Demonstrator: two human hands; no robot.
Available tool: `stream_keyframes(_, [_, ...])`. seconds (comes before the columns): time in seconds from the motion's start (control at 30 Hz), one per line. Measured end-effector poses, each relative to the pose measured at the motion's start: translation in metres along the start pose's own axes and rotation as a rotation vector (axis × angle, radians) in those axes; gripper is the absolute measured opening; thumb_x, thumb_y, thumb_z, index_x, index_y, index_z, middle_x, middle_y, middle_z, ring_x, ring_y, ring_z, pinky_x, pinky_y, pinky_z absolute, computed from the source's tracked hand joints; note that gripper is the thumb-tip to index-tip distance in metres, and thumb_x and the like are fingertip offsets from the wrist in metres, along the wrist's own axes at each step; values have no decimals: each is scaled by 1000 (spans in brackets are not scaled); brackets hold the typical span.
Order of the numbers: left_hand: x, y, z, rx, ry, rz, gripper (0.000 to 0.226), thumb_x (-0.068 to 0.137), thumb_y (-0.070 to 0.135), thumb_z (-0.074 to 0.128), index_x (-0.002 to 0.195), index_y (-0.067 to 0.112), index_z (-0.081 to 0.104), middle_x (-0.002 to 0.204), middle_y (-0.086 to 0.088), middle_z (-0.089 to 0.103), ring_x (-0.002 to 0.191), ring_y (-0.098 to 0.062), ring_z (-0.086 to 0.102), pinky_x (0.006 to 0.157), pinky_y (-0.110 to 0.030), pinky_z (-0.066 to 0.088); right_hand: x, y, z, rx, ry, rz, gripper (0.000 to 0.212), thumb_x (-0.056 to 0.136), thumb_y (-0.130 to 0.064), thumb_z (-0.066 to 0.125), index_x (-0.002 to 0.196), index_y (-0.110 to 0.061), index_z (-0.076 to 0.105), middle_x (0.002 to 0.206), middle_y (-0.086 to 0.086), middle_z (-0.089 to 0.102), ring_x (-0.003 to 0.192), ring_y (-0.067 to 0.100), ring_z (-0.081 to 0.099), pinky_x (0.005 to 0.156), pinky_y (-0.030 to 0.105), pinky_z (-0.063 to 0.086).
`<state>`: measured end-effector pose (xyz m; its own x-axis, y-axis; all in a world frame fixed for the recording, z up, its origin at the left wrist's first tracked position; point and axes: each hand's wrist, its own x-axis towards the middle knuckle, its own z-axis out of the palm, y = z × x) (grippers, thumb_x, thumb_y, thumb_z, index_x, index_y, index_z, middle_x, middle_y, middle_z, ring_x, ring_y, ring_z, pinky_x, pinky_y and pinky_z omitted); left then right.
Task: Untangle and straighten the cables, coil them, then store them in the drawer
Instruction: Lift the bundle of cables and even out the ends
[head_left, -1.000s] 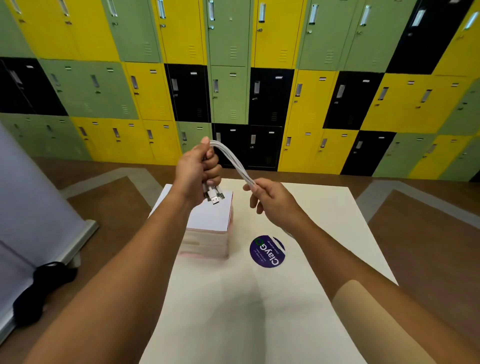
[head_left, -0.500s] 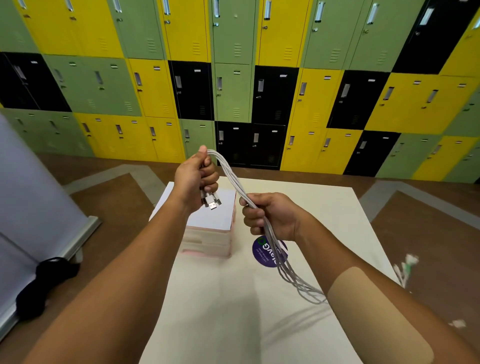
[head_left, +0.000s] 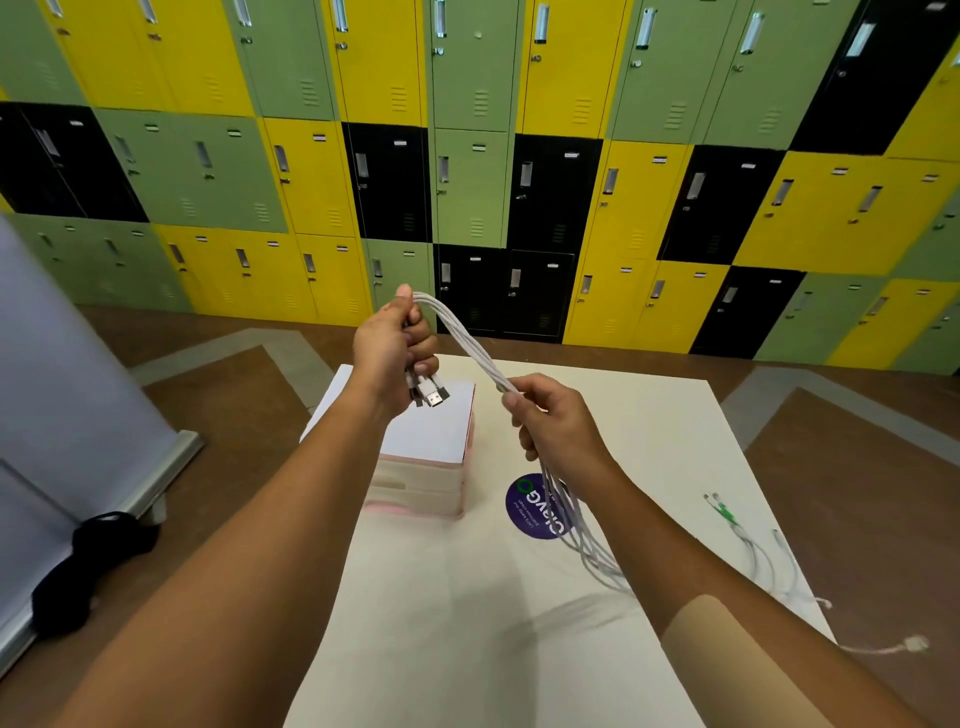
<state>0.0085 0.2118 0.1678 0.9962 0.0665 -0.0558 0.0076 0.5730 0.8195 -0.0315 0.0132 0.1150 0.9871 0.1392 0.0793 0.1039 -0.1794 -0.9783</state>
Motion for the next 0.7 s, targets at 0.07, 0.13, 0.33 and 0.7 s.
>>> stream_keyframes(0.07, [0,5,2,15,1,14,39,105,37,41,71,18,40,50,7,24,37,-6,18,35,-17,22,-2,7,-3,-28,-6,36,24,103,-30,52,101,-19,72,61,-1,49,55,17,44,54,34,41])
stream_keyframes(0.13, [0,5,3,48,-1,19,38,105,37,41,72,18,41,49,7,25,37,-6,19,35,-18,23,-4,10,-3,60,-32,127,33,105,-30,45,98,-13,72,57,-3,38,54,15,32,52,31,31])
stream_keyframes(0.33, [0,-4,2,27,29,1,39,105,38,42,71,18,42,50,7,26,38,-6,20,35,-18,23,-13,6,-18,388,-259,370,19,103,-30,51,95,-12,54,61,-2,31,48,11,20,47,21,20])
stream_keyframes(0.7, [-1,-5,7,4,18,-10,40,105,38,42,71,18,42,50,7,26,38,-7,19,35,-18,22,-8,5,-31,96,-112,238,33,105,-27,47,87,-6,67,55,-1,36,49,14,29,47,26,27])
